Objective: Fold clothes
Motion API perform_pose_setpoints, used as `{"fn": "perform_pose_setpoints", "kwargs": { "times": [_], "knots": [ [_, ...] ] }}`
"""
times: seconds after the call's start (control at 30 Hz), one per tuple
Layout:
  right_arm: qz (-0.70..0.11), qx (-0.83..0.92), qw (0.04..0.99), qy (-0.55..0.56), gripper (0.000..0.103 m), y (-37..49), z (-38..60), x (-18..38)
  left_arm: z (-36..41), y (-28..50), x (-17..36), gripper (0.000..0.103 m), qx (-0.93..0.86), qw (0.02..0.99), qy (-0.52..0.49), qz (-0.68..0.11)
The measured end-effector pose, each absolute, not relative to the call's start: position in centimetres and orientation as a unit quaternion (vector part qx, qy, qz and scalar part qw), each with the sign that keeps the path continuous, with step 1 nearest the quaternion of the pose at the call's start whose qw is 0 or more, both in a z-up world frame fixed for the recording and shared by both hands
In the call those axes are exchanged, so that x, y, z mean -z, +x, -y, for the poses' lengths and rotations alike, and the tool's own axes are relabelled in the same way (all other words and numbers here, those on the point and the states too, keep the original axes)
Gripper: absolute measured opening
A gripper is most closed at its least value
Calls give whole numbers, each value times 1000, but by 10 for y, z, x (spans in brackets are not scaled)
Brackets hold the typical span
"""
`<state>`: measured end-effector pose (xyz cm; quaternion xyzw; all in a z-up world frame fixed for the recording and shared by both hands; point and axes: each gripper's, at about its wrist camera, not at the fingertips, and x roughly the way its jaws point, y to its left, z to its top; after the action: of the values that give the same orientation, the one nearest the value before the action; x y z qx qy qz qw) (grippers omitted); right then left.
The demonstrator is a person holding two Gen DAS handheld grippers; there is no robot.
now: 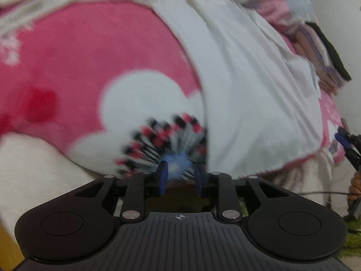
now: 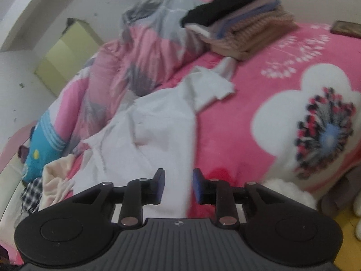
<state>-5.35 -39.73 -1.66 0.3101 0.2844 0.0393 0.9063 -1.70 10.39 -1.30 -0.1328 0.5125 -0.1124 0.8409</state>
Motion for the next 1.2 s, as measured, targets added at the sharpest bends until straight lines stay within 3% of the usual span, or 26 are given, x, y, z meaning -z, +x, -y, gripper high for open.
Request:
{"fn": "perform_pose_setpoints", "kwargs": {
  "times": [0.13,0.27,0.77,1.2],
  "knots": [
    [-282,-87,907,300,35,-42,377,13,-132,-19,-15,38,62,872,-115,-471],
    [-291,-128,909,270,39,-31,352,13,-151,-16,-31,54,16,895,-128,-427],
    [-353,-170,907,153,38,-31,301,30,-44,13,7,55,80,922,3,-378],
    [-357,-194,911,75,24,-18,269,39,-6,18,33,55,99,919,84,-373]
  ]
}}
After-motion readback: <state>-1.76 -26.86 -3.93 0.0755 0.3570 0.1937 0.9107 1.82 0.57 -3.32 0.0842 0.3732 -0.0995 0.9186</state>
